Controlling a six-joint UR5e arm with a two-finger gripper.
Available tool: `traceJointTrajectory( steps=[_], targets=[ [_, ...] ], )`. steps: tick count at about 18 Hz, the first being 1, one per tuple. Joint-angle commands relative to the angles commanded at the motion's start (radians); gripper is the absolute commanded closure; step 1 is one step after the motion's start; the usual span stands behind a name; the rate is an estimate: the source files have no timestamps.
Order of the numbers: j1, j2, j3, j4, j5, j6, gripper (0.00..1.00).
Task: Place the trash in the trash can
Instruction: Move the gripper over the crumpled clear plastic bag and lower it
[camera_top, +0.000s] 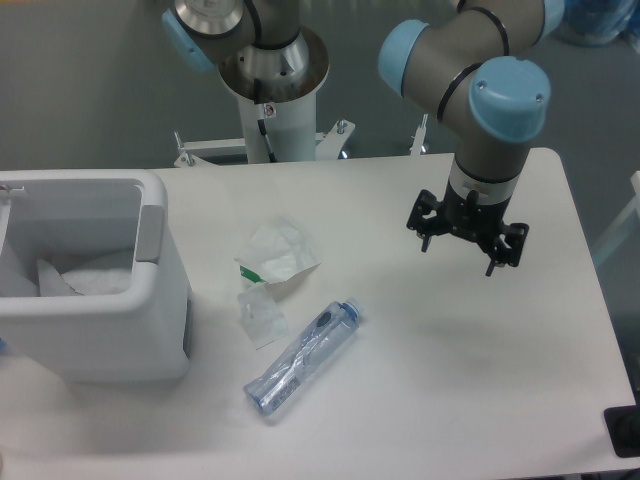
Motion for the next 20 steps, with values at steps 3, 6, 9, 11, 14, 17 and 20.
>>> traceJointTrajectory(
  steps=[3,6,9,11,14,17,20],
  targets=[
    [-0.003,0.006,-0.002,-0.002,-0.002,-0.009,0.00],
    [-0.020,0.021,-0.034,0.000,-0.006,-0.017,0.00],
    [-0.023,0.051,-0.098,0.008,-0.011,-0.032,0.00],
    [-0.038,0.057,-0.144,0.047,-0.063,-0.040,0.00],
    [-0.061,0.074,-0.193,0.078,-0.083,-0.103,0.00],
    [-0.136,0.051,-0.209,0.112,-0.081,-0.109,0.00],
    [-0.187,0.048,-0.259,0.118,-0.081,-0.109,0.00]
  ],
)
